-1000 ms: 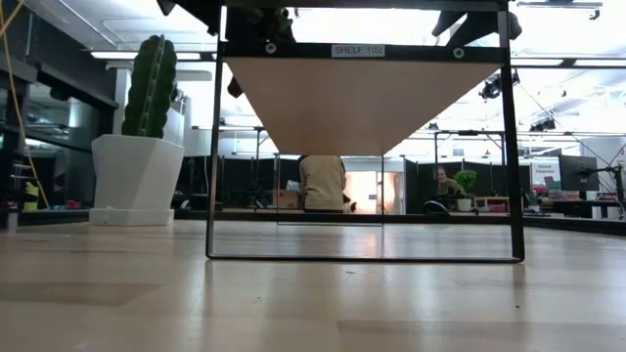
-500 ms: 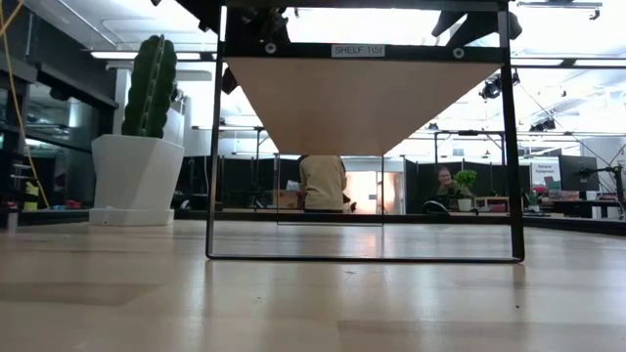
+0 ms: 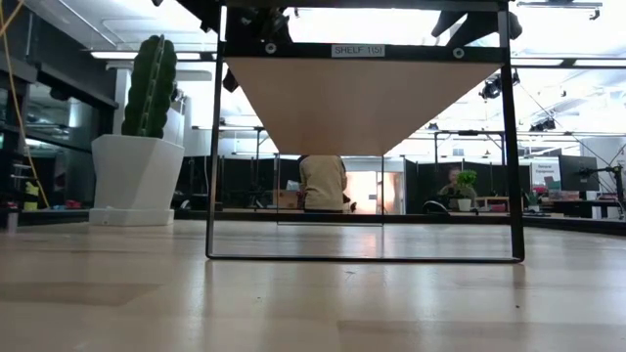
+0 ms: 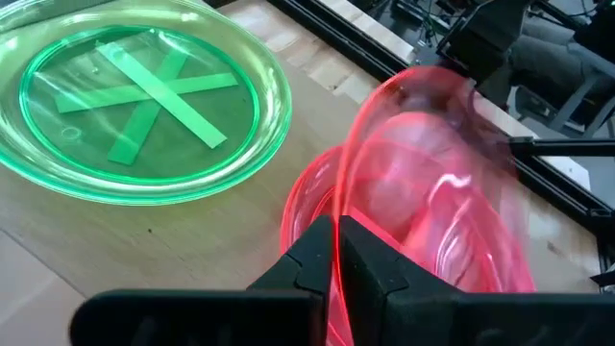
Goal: Place and stack plates onto a shelf
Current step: Stack the pink plate on top of the other pink plate on the shelf, then return to Home Position
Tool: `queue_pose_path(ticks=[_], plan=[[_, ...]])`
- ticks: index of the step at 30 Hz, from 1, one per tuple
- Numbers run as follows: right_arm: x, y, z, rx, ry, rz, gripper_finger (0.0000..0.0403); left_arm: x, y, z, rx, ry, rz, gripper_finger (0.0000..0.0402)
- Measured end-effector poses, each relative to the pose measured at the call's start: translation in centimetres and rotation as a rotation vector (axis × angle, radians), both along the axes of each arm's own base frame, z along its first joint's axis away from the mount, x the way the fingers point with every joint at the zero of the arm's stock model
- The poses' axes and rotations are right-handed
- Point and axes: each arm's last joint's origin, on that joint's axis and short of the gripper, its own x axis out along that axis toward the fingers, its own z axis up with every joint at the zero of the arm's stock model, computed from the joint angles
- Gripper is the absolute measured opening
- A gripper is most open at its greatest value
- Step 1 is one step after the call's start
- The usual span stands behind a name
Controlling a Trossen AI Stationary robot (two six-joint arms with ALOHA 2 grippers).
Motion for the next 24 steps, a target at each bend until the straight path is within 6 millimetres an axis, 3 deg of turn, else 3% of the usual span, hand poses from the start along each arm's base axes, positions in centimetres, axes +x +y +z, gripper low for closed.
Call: queue_pose_path(ticks=[16, 19, 24], plan=[[0.0, 0.0, 0.0, 0.000, -0.001, -0.001, 0.0170, -0.2, 0.3, 0.5, 0.053, -0.009, -0.022, 0.0113], [0.0, 0.0, 0.0, 0.010, -0.008, -0.011, 0.0170, -1.1, 1.3, 2.8, 0.101, -0.070, -0.023, 0.0120], [0.0, 0.0, 0.1, 0.004, -0.012, -0.010, 0.0170, -4.6, 2.4, 7.9, 0.188, -0.239, -0.129, 0.0120]])
